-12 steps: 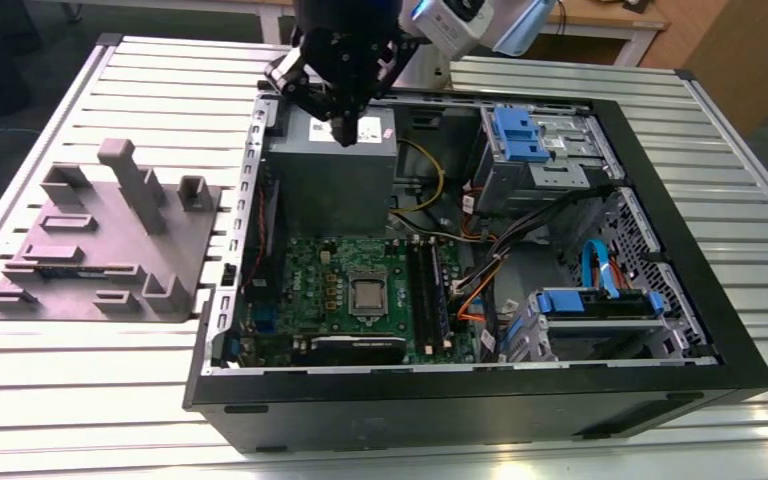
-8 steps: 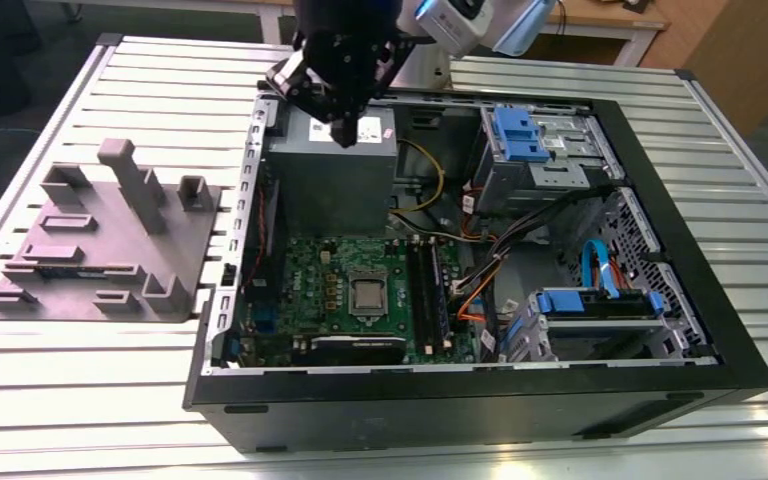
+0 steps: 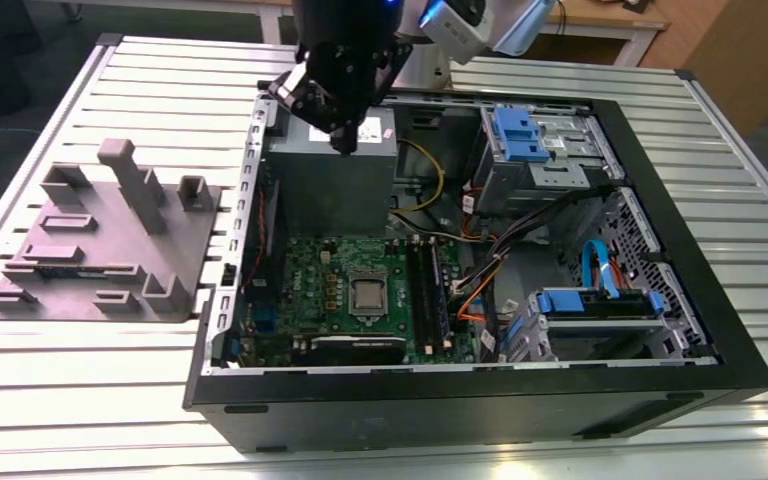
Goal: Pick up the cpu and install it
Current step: 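Close the cpu cover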
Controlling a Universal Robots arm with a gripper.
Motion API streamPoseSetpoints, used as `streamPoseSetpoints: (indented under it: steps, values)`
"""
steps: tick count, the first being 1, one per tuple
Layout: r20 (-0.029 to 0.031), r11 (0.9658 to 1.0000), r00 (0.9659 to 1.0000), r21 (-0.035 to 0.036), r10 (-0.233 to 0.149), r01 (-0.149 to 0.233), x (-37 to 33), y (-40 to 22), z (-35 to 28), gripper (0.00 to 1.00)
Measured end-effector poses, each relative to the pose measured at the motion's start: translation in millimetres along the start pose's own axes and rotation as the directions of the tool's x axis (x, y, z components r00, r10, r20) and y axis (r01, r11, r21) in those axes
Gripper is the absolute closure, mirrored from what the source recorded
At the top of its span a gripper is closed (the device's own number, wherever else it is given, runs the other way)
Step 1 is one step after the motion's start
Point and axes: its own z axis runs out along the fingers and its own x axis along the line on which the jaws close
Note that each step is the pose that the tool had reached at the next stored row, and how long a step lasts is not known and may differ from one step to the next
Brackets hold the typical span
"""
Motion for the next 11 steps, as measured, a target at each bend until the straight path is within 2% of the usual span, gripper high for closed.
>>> streamPoseSetpoints:
  steps: [4, 8, 11]
  values:
    - [-0.0006, 0.9999, 0.9999, -0.0001, -0.01, 0.01, 0.2, -4.3, 3.4, 0.9]
    - [-0.0029, 0.998, 0.998, -0.0016, -0.064, 0.064, -0.7, -5.4, 6.7, 0.9]
    - [-0.003, 0.9977, 0.9977, -0.0018, -0.068, 0.068, -8.3, -12.4, 11.0, 0.9]
